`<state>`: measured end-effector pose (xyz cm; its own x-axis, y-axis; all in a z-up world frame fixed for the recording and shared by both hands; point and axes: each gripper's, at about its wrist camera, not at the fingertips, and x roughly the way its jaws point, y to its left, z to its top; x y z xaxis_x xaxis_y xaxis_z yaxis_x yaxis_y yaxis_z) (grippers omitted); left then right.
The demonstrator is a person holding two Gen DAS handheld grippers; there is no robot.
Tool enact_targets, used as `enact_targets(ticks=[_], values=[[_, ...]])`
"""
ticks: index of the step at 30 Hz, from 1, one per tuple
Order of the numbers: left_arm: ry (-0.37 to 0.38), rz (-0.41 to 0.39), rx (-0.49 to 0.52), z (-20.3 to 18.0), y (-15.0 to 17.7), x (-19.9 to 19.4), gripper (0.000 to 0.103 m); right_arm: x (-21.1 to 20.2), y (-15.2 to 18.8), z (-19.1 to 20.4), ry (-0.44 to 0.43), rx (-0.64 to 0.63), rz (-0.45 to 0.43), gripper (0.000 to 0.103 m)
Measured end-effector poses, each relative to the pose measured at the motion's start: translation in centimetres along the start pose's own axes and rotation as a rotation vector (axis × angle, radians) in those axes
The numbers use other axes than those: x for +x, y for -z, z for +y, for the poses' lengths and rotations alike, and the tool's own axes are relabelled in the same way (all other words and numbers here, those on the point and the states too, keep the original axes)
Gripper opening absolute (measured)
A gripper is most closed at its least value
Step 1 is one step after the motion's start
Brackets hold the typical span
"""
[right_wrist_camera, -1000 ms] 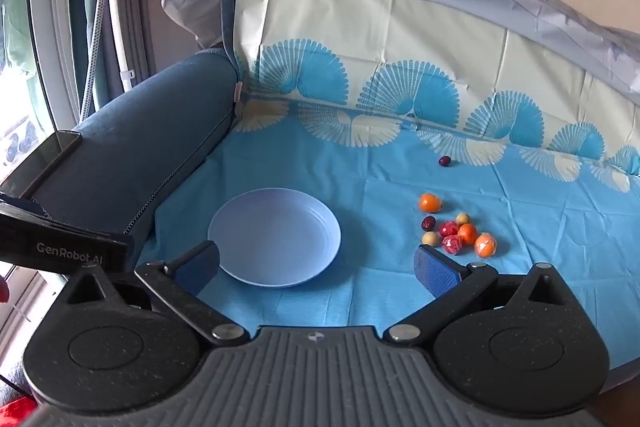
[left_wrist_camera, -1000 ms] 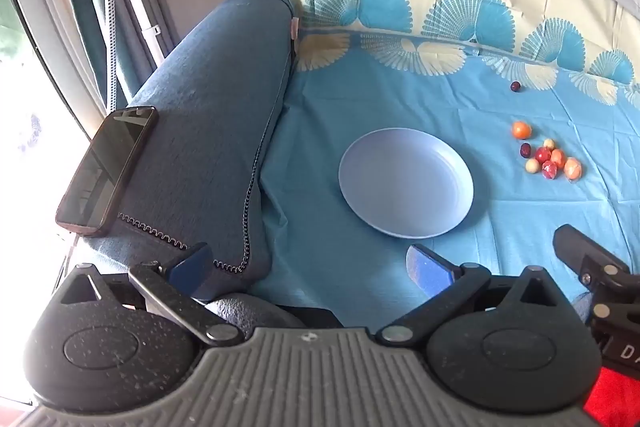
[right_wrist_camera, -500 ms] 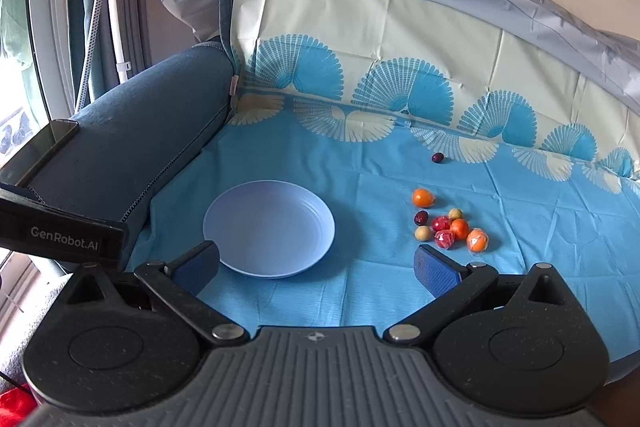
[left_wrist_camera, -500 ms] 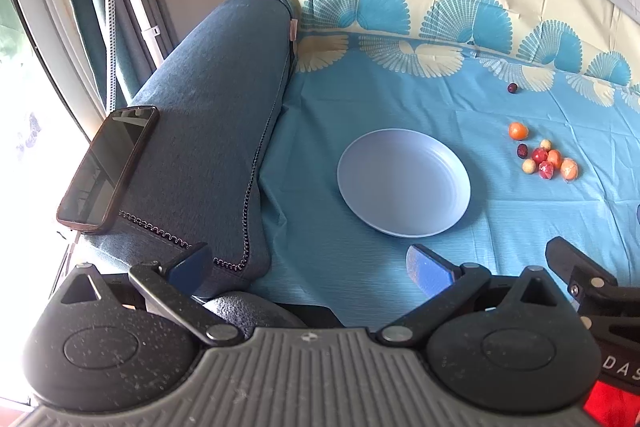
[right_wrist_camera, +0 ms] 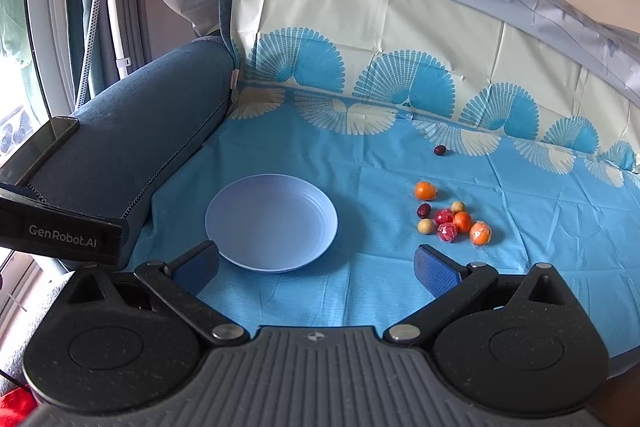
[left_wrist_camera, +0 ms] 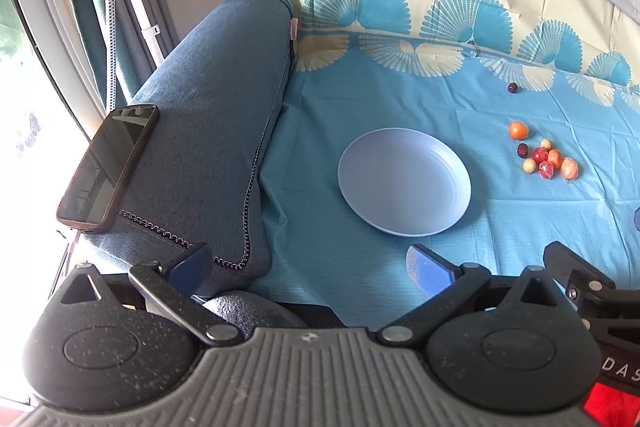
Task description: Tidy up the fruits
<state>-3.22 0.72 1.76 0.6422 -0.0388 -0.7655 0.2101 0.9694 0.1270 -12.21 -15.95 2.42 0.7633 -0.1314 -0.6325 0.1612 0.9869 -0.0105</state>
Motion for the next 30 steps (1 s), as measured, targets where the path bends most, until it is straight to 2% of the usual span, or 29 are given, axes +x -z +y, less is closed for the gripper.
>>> enact_targets(ticks=[30], values=[[0.005,0.012,0.010,-0.15,0.10,0.37,0.103,0.56,0.18,0.01,-0.009,0.019,0.031,0.102]])
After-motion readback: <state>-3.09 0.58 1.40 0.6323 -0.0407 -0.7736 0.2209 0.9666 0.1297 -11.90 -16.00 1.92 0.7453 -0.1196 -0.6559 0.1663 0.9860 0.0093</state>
